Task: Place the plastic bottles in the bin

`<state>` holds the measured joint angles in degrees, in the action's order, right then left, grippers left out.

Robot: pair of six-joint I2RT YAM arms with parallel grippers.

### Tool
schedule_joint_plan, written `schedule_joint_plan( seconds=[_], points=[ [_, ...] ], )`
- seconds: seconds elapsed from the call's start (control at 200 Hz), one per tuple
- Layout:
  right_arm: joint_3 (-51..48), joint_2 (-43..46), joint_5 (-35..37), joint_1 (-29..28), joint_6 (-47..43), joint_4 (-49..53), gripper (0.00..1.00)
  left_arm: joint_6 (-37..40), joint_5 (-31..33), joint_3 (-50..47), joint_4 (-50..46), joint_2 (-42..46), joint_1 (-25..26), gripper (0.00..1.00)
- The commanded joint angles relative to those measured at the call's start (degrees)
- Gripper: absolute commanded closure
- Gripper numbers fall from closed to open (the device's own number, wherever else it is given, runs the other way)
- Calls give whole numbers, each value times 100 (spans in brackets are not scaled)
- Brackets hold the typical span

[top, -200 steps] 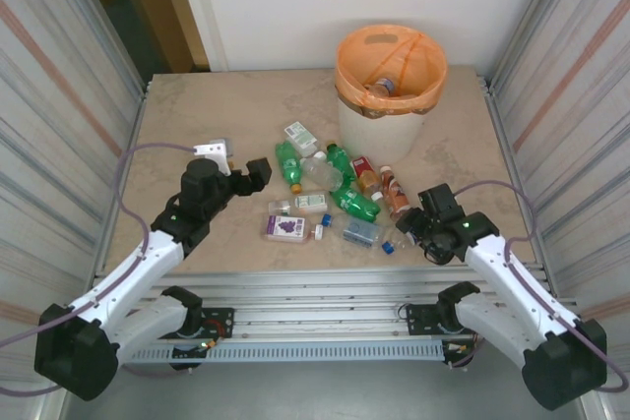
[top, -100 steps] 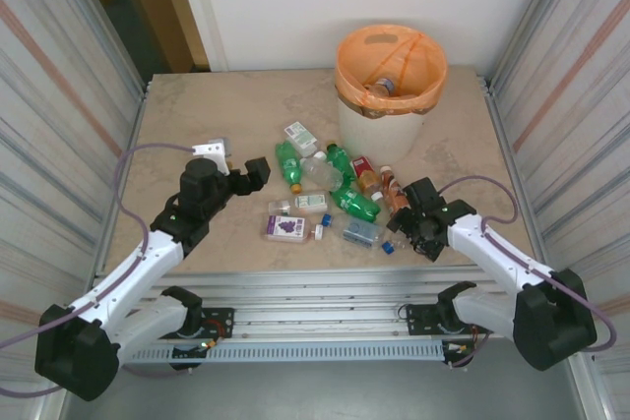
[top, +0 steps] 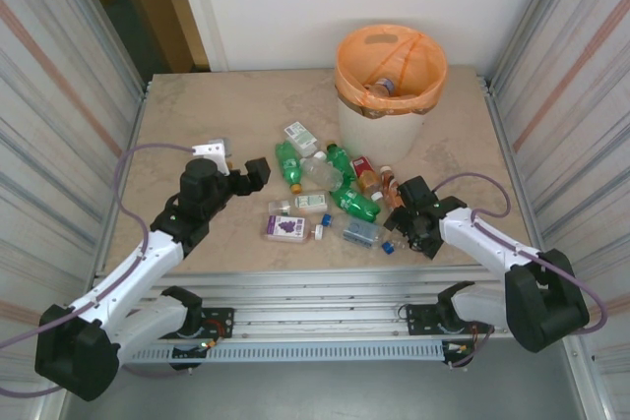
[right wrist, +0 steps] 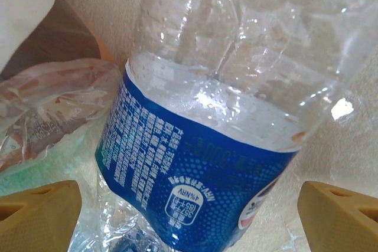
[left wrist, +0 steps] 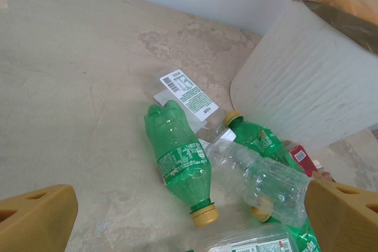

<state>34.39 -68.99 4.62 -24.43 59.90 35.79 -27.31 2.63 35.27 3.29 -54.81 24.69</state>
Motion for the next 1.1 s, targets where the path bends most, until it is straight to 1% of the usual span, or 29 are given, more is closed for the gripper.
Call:
schedule_joint_plan(
  seconds=[0.0, 0.275, 0.416, 0.551, 0.982, 1.092],
  points=[
    [164, -70, 240, -13, -119, -56, 7, -29, -9, -22, 95, 108, -61, 1],
    [192, -339, 244, -10, -154, -186, 8, -54, -17, -66, 102, 128, -67, 1],
    [154, -400, 285, 16, -169, -185, 11, -47, -14, -65, 127, 104, -69, 1],
    [77, -420, 253, 79, -207, -269, 16, -53, -16, -66, 120, 102, -69, 1],
    [-38, -711, 50, 181, -233, -489, 14, -51, -9, -90, 109, 137, -78, 1],
    [-14, -788, 18, 175, -211, -479, 17, -52, 0, -107, 102, 145, -78, 1]
  ],
)
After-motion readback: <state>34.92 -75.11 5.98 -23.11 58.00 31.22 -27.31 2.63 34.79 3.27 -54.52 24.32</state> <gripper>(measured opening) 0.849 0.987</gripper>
